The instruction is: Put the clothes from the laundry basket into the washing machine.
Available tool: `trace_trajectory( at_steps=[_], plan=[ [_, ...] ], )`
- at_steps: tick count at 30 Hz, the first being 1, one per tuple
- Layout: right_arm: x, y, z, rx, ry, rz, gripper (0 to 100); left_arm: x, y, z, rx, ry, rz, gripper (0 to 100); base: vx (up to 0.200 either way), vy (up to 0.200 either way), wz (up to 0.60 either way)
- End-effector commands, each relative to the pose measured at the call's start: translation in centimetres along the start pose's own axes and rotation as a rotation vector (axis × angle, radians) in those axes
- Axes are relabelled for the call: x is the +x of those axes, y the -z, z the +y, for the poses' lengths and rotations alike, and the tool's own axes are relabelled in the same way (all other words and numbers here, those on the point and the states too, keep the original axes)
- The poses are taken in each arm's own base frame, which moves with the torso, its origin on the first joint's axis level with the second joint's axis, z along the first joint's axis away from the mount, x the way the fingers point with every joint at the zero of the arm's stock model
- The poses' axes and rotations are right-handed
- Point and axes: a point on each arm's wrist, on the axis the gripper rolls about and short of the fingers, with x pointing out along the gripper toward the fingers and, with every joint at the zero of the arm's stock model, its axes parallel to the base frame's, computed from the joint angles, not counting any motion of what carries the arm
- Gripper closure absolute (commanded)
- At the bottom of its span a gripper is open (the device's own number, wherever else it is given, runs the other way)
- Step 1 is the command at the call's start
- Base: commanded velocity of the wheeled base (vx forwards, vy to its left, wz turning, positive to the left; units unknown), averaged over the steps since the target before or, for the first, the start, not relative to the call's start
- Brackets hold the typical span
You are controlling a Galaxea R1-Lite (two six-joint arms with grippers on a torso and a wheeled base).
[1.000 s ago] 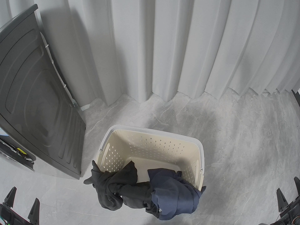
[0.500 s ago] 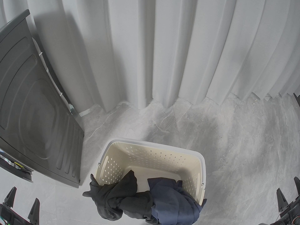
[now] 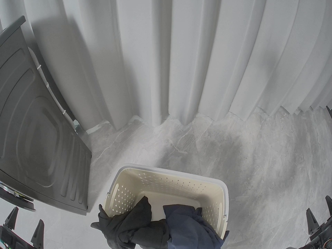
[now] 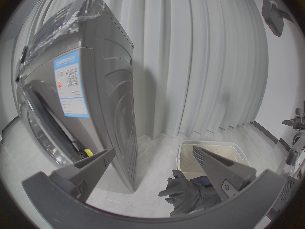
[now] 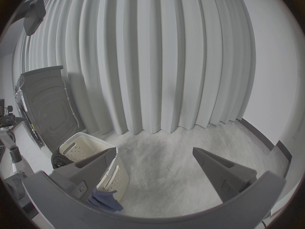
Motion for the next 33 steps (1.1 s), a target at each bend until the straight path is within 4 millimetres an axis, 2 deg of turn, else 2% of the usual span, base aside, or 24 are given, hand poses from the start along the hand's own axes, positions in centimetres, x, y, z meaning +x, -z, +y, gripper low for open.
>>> trace_trajectory(
  at_steps=[1, 7, 13, 22, 28, 33],
  plan=[
    [-0.01, 0.53, 0.0, 0.0, -0.002, -0.001, 0, 0.03, 0.47, 0.02, 0.0, -0.001, 0.004, 0, 0.0, 0.0, 0.0],
    [-0.01, 0.53, 0.0, 0.0, 0.0, -0.001, 0, 0.03, 0.47, 0.02, 0.0, -0.001, 0.004, 0, 0.0, 0.0, 0.0],
    [-0.01, 0.53, 0.0, 0.0, -0.002, -0.001, 0, 0.03, 0.47, 0.02, 0.0, -0.001, 0.004, 0, 0.2, 0.0, 0.0],
    [-0.01, 0.53, 0.0, 0.0, 0.0, -0.001, 0, 0.03, 0.47, 0.02, 0.0, -0.001, 0.004, 0, 0.0, 0.0, 0.0],
    [-0.01, 0.53, 0.0, 0.0, 0.0, -0.001, 0, 0.03, 0.47, 0.02, 0.0, -0.001, 0.004, 0, 0.2, 0.0, 0.0],
    [-0.01, 0.53, 0.0, 0.0, -0.002, -0.001, 0, 0.03, 0.47, 0.02, 0.0, -0.001, 0.004, 0, 0.0, 0.0, 0.0]
  ],
)
